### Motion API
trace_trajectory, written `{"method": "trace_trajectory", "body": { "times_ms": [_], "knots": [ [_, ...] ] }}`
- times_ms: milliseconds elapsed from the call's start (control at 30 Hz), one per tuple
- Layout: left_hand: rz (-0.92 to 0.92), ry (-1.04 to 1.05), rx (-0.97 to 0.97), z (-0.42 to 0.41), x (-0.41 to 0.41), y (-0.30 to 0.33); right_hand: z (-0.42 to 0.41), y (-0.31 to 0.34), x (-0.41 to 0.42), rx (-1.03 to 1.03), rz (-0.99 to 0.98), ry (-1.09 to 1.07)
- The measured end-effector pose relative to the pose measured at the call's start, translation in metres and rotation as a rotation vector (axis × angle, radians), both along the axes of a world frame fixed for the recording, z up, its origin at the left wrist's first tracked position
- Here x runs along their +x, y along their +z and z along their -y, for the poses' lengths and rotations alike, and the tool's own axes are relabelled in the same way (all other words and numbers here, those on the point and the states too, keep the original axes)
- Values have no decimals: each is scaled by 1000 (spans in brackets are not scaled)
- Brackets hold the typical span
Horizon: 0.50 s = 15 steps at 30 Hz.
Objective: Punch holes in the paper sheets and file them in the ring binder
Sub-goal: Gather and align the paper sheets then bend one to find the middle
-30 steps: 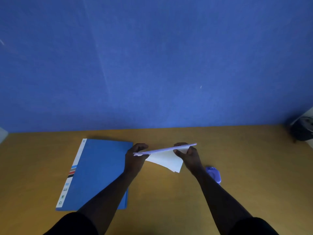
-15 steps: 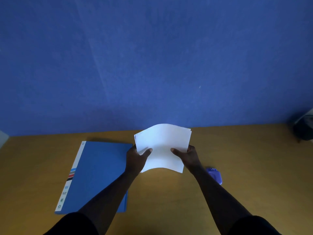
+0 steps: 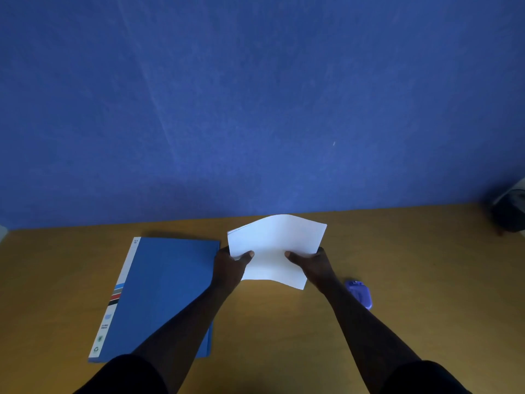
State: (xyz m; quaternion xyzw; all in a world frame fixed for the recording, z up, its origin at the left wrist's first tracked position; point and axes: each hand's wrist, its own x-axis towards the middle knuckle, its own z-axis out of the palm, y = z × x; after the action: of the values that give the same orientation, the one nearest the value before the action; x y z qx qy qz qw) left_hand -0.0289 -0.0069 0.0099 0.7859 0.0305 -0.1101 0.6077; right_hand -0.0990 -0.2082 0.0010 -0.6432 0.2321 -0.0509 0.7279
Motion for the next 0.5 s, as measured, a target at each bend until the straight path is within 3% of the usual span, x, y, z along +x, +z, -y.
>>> {"method": "trace_trajectory", "body": {
  "times_ms": [367, 500],
  "knots": [
    [-35, -20, 24, 0, 2, -5, 1, -5, -2, -35, -21, 12],
    [-60, 39, -14, -2, 8, 4, 5, 3, 3, -143, -33, 65]
  ]
}}
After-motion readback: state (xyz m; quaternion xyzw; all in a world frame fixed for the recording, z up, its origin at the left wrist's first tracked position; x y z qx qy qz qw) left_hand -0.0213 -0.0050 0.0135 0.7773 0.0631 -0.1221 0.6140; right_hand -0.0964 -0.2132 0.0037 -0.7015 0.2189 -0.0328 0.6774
